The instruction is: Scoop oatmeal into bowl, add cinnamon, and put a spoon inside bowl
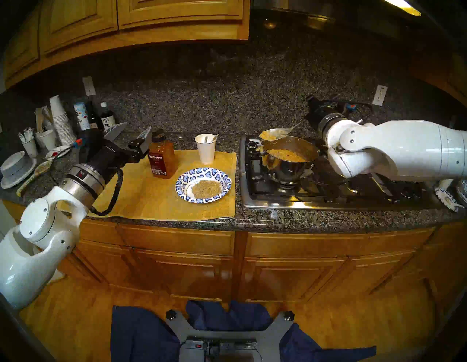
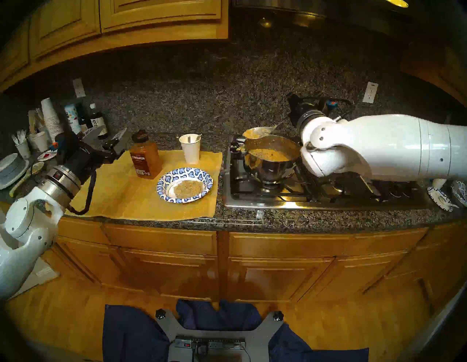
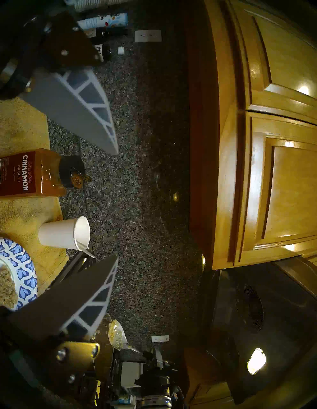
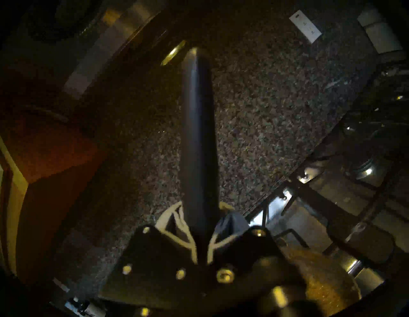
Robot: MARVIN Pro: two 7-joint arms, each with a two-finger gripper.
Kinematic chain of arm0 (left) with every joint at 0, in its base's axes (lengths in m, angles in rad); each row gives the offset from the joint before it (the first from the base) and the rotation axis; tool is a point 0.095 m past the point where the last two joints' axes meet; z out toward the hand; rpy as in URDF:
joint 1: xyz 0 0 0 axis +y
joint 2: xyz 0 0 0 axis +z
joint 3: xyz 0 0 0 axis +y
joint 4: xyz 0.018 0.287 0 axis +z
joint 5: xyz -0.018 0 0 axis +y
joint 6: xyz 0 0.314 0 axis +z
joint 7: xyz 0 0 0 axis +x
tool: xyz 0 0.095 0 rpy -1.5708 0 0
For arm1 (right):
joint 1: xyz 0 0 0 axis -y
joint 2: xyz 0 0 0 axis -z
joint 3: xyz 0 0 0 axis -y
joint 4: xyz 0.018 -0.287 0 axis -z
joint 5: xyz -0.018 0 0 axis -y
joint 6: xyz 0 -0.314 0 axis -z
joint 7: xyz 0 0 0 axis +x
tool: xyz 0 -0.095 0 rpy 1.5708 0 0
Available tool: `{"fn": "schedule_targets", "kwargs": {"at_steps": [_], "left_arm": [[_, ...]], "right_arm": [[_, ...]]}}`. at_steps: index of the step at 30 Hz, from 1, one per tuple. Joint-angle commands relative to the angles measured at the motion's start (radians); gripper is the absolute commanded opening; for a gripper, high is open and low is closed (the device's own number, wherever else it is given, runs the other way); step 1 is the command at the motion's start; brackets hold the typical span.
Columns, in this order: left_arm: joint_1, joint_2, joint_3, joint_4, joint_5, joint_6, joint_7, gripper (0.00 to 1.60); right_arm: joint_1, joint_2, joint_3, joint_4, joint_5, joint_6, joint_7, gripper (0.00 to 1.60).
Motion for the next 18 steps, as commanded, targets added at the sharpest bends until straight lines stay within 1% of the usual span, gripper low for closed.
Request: {"fn": "schedule_targets", "kwargs": {"at_steps": [1, 3, 7, 12, 18], "left_arm": [[-0.018, 0.001, -0.023, -0.012, 0.002, -0.012, -0.001, 1.60], [-0.018, 0.001, -0.023, -0.012, 0.002, -0.013, -0.001, 1.60], [-0.018, 0.000, -0.024, -0.012, 0.002, -0.013, -0.002, 1.60], [-0.018, 0.000, -0.023, -0.012, 0.002, -0.013, -0.002, 1.60], [-0.018, 0.001, -0.023, -0.012, 0.002, -0.013, -0.001, 1.60]], "right_arm": [[0.114, 0.106, -0.015, -0.024, -0.055, 0.008, 0.004, 0.00], [0.118, 0.120, -0.026, -0.031, -0.069, 0.023, 0.001, 0.00], [0.151, 0.122, -0.074, -0.043, -0.095, 0.048, -0.010, 0.00], [0.167, 0.096, -0.109, -0.037, -0.126, 0.061, -0.019, 0.00], [0.180, 0.058, -0.129, -0.024, -0.152, 0.069, -0.032, 0.00]]}}
